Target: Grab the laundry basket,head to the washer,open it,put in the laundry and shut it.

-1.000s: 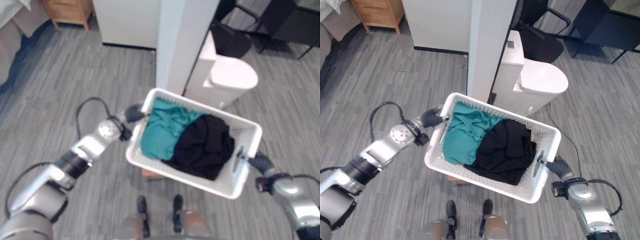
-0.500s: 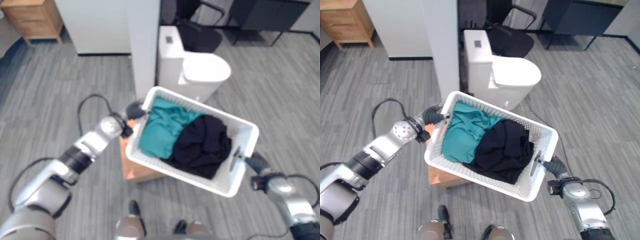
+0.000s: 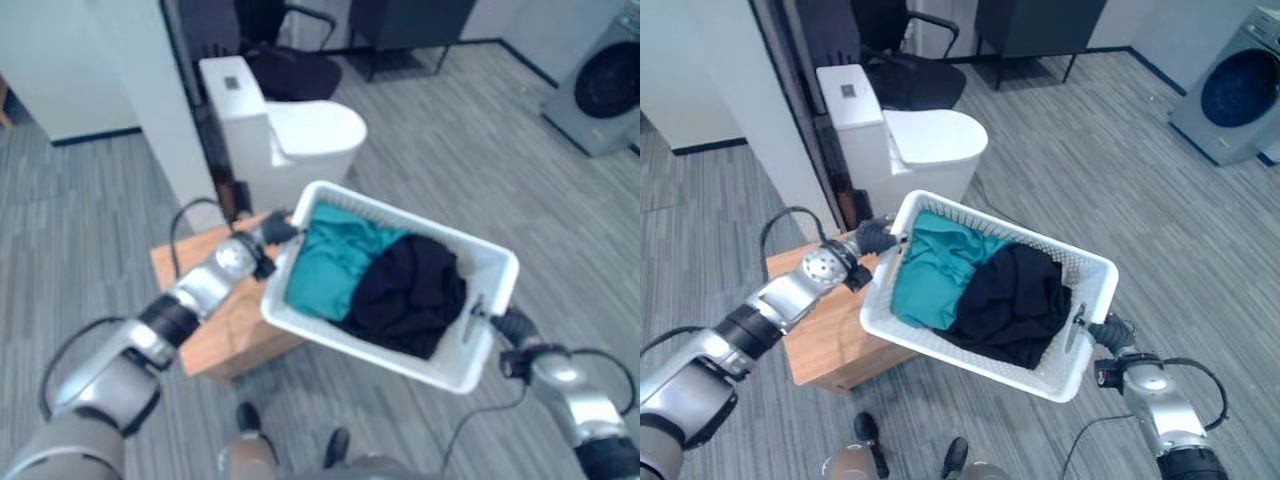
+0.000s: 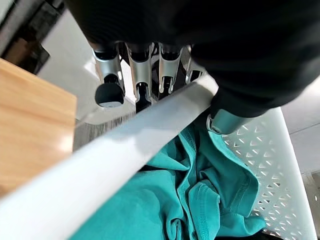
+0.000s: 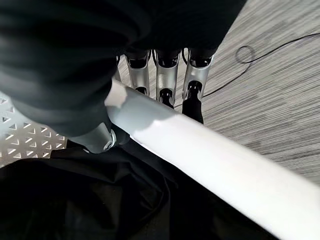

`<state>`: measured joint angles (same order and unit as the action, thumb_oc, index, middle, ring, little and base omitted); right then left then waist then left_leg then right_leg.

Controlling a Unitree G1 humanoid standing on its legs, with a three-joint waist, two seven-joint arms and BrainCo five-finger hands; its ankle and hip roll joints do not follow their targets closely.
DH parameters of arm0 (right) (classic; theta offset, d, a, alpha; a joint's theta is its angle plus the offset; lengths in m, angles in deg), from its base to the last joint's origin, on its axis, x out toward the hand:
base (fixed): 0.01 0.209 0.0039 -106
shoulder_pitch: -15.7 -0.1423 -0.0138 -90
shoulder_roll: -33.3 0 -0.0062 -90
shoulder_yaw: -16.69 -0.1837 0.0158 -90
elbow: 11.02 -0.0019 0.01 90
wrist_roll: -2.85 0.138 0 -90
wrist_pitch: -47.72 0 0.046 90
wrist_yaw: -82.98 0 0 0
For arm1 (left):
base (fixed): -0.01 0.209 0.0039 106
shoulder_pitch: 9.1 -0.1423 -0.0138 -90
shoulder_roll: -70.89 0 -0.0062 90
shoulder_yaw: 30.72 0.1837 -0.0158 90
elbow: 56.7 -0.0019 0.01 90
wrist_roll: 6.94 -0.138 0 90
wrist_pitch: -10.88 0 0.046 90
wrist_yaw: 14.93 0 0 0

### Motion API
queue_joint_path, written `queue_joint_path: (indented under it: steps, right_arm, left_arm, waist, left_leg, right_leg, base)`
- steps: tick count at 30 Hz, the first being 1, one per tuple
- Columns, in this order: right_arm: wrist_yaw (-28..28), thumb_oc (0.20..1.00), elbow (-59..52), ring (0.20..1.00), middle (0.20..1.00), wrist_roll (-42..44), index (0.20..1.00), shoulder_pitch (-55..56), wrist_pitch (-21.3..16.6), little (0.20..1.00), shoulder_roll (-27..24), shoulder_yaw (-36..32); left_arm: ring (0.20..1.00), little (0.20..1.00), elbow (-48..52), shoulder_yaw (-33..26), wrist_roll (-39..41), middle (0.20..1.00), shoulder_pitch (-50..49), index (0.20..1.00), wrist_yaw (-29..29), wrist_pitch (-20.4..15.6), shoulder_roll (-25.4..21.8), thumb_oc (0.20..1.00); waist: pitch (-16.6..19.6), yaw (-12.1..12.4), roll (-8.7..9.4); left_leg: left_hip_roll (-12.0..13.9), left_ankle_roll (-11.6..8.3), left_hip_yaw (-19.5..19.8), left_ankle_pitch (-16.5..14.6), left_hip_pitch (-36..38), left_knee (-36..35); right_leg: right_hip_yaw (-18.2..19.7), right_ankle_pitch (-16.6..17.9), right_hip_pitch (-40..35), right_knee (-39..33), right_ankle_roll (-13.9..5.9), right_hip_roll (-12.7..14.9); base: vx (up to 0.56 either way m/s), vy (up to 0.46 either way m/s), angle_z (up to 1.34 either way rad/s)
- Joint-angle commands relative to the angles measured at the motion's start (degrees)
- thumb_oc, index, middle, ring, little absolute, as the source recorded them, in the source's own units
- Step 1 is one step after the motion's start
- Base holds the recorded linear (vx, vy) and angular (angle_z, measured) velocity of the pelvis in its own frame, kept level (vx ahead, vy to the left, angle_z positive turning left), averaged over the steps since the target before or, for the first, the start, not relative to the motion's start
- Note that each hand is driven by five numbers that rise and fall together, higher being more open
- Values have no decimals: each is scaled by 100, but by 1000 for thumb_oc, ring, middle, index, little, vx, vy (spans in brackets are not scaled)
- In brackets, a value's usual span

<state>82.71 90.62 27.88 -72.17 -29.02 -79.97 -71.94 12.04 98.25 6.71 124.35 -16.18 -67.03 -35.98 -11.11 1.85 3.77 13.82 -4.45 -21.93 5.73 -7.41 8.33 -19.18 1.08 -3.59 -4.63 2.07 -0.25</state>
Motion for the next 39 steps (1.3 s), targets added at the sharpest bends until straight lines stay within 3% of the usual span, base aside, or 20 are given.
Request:
queue_joint_path:
  steps: [1, 2, 3, 5, 10, 13, 15, 17, 19, 20, 22, 24, 29, 31, 32, 35, 36, 37, 38, 39]
  right_arm:
    - [241, 200, -573, 200, 200, 537, 200, -620, -629, 200, -498, -367]
    - [289, 200, -627, 200, 200, 544, 200, -597, -609, 200, -490, -346]
    - [353, 200, -598, 200, 200, 556, 200, -698, -605, 200, -461, -226]
    - [375, 200, -554, 200, 200, 560, 200, -733, -576, 200, -435, -206]
    - [372, 200, -585, 200, 200, 604, 200, -776, -547, 200, -318, -195]
    - [302, 200, -617, 200, 200, 669, 200, -775, -548, 200, -316, -224]
    - [256, 200, -640, 200, 200, 757, 200, -801, -568, 200, -336, -233]
    - [165, 200, -889, 200, 200, 877, 200, -591, -559, 200, -413, -476]
    - [136, 200, -924, 200, 200, 928, 200, -558, -564, 200, -417, -505]
    - [101, 200, -950, 200, 200, 1017, 200, -613, -601, 200, -380, -436]
    - [184, 200, -1019, 200, 200, 1044, 200, -632, -590, 200, -393, -385]
    - [196, 200, -970, 200, 200, 1043, 200, -725, -640, 200, -419, -289]
    - [150, 200, -715, 200, 200, 1094, 200, -1094, -630, 200, -361, -94]
    - [175, 200, -572, 200, 200, 1137, 200, -1324, -631, 200, -339, 46]
    - [241, 200, -541, 200, 200, 1100, 200, -1366, -614, 200, -258, 108]
    - [358, 200, -465, 200, 200, 726, 200, -1585, -463, 200, -74, 205]
    - [358, 200, -463, 200, 200, 724, 200, -1596, -462, 200, -73, 210]
    - [374, 200, -449, 200, 200, 523, 200, -1733, -446, 200, 59, 249]
    - [332, 200, -406, 200, 200, 488, 200, -1804, -454, 200, 117, 260]
    - [331, 200, -401, 200, 200, 489, 200, -1817, -455, 200, 114, 269]
  left_arm:
    - [200, 200, 122, -264, 390, 200, 1000, 200, -148, -788, 341, 200]
    - [200, 200, 163, -296, 379, 200, 963, 200, -148, -794, 318, 200]
    - [200, 200, 263, -405, 342, 200, 857, 200, -119, -831, 182, 200]
    - [200, 200, 358, -499, 334, 200, 751, 200, -117, -828, 70, 200]
    - [200, 200, 353, -484, 358, 200, 767, 200, -88, -826, 3, 200]
    - [200, 200, 298, -406, 386, 200, 904, 200, -55, -803, 22, 200]
    - [200, 200, 299, -392, 371, 200, 953, 200, -46, -797, 10, 200]
    - [200, 200, 285, -376, 426, 200, 1048, 200, -28, -767, 81, 200]
    - [200, 200, 214, -354, 437, 200, 1085, 200, -10, -757, 147, 200]
    - [200, 200, 114, -340, 416, 200, 1096, 200, 13, -784, 104, 200]
    - [200, 200, 168, -338, 413, 200, 1049, 200, -25, -756, -121, 200]
    - [200, 200, 112, -279, 429, 200, 1064, 200, -40, -750, -171, 200]
    - [200, 200, -87, -260, 465, 200, 1180, 200, 5, -767, -237, 200]
    - [200, 200, -59, -299, 476, 200, 1185, 200, 19, -809, -403, 200]
    - [200, 200, -32, -366, 495, 200, 1102, 200, 27, -820, -492, 200]
    - [200, 200, 32, -478, 569, 200, 1034, 200, 45, -816, -672, 200]
    - [200, 200, 33, -483, 570, 200, 1035, 200, 45, -815, -678, 200]
    - [200, 200, -46, -495, 561, 200, 1080, 200, 77, -815, -642, 200]
    - [200, 200, -123, -500, 577, 200, 1116, 200, 95, -800, -609, 200]
    - [200, 200, -128, -507, 578, 200, 1118, 200, 95, -803, -612, 200]
  waist:
    - [-110, 270, -167]
    - [-114, 276, -141]
    - [-102, 373, -117]
    - [-17, 363, -208]
    - [70, 283, -205]
    - [15, 235, -188]
    - [-57, 222, -188]
    - [-224, 168, -230]
    - [-237, 162, -243]
    - [-218, 295, -297]
    - [-81, 487, -262]
    - [-4, 611, -318]
    - [238, 703, -215]
    - [498, 730, 29]
    - [588, 813, 128]
    - [572, 768, 74]
    - [580, 779, 56]
    - [515, 586, -153]
    - [472, 442, -289]
    - [478, 432, -298]
  left_leg:
    - [-537, -55, 1253, 406, -679, 24]
    - [-660, -6, 1442, 220, -610, 134]
    - [-1067, 108, 1935, -235, -463, 403]
    - [-1224, 206, 2230, -336, -265, 169]
    - [-1303, 163, 2347, -214, -329, 266]
    - [-1183, 126, 2284, -162, -479, 678]
    - [-1110, 149, 2321, -108, -603, 1278]
    - [-999, 254, 2383, 429, -1214, 2802]
    - [-1067, 281, 2356, 417, -1413, 3104]
    - [-1566, 349, 2290, 144, -1650, 2738]
    - [-1876, 375, 2230, 128, -1749, 1947]
    - [-1880, 300, 2092, 403, -1858, 974]
    - [-1735, 469, 1454, 402, -1521, 336]
    - [-1896, 771, 1258, -35, -1294, 466]
    - [-1977, 863, 1215, -167, -1184, 456]
    - [-1927, 1044, 967, -500, -647, 331]
    - [-1899, 1039, 960, -475, -659, 315]
    - [-1726, 1095, 922, -619, -276, 254]
    - [-1698, 1127, 958, -712, -3, 153]
    - [-1692, 1127, 963, -688, -16, 134]
  right_leg:
    - [-44, -694, -509, 414, -654, 182]
    - [15, -668, -505, 424, -663, 220]
    - [211, -595, -426, 470, -680, 254]
    - [315, -601, -365, 487, -683, 162]
    - [412, -633, -342, 560, -624, 118]
    - [536, -689, -381, 607, -537, 49]
    - [707, -737, -443, 663, -444, -55]
    - [924, -765, -580, 679, -262, -232]
    - [931, -779, -625, 647, -221, -268]
    - [1093, -873, -750, 636, -213, -363]
    - [1244, -958, -800, 668, -246, -434]
    - [1382, -1119, -943, 759, -220, -612]
    - [1566, -1308, -1145, 906, -232, -716]
    - [1724, -1320, -1245, 1177, -388, -613]
    - [1730, -950, -1222, 1462, -570, -531]
    - [1499, 525, -580, 3346, -1701, -195]
    - [1514, 553, -555, 3342, -1698, -218]
    - [1125, 864, -97, 4281, -1707, 38]
    - [974, 693, 228, 4565, -1707, 270]
    - [969, 706, 250, 4567, -1707, 263]
  base:
    - [-76, -58, -75]
    - [-46, -73, -94]
    - [-23, -42, -78]
    - [45, -40, -77]
    - [45, -23, -32]
    - [32, -81, -29]
    - [46, -117, -11]
    - [39, -178, -30]
    - [107, -74, -2]
    - [244, 8, 2]
    - [355, -20, -48]
    - [351, -45, -78]
    - [391, -30, -60]
    - [551, 15, -77]
    - [498, 46, -46]
    - [359, 38, -88]
    - [351, 29, -63]
    - [396, 105, -19]
    - [400, 104, -3]
    - [379, 157, 2]
